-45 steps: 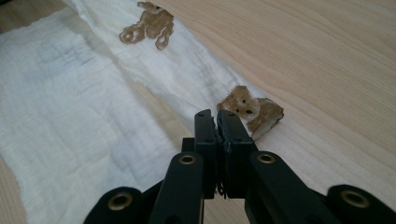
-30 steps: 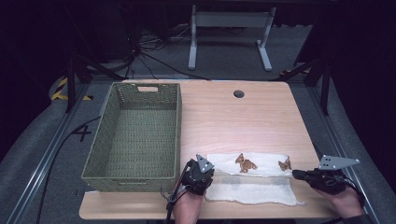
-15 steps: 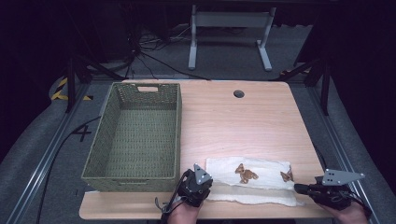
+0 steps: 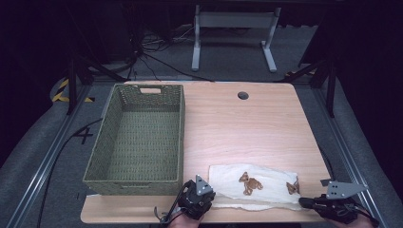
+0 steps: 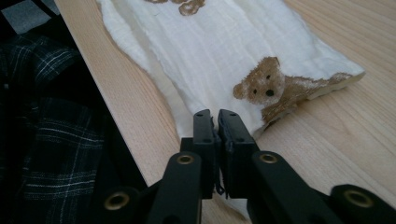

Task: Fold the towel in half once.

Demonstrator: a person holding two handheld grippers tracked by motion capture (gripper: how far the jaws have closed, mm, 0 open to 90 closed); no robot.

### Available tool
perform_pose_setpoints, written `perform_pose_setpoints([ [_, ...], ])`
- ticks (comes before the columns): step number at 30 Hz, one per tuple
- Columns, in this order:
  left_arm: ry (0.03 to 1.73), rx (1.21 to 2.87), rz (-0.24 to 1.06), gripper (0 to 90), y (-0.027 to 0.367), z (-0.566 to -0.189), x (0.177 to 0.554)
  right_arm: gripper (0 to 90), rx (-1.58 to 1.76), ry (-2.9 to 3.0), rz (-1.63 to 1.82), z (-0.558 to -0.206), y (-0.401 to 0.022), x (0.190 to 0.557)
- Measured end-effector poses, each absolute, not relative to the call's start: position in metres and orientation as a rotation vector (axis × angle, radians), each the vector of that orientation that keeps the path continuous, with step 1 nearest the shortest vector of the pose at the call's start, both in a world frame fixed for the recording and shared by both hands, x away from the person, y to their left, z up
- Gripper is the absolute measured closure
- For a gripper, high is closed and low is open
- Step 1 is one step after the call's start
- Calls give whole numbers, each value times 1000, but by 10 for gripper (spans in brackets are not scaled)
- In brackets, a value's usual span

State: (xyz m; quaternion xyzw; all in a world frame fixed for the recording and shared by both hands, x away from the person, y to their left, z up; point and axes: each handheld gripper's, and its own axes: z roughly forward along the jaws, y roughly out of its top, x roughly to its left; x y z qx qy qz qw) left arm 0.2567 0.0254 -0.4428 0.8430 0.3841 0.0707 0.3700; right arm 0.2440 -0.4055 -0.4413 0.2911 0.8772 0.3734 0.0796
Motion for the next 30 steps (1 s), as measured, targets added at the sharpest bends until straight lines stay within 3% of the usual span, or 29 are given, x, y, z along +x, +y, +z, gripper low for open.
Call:
perform_pose_setpoints([
  [3, 979, 2145, 190, 710, 22, -439, 259, 741, 886, 2596, 1146, -438, -408, 247],
  [7, 957, 2139, 221, 672, 13, -432, 267, 785, 894, 2552, 1181, -431, -408, 260],
  [14, 951, 2147, 276, 891, -9, -432, 297, 890, 936, 2520, 1120, -430, -402, 289],
  [23, 1040, 2178, 347, 892, -20, -443, 337, 891, 985, 2539, 1045, -438, -395, 327],
  [30, 1086, 2203, 296, 891, -17, -458, 347, 894, 968, 2597, 953, -449, -386, 333],
])
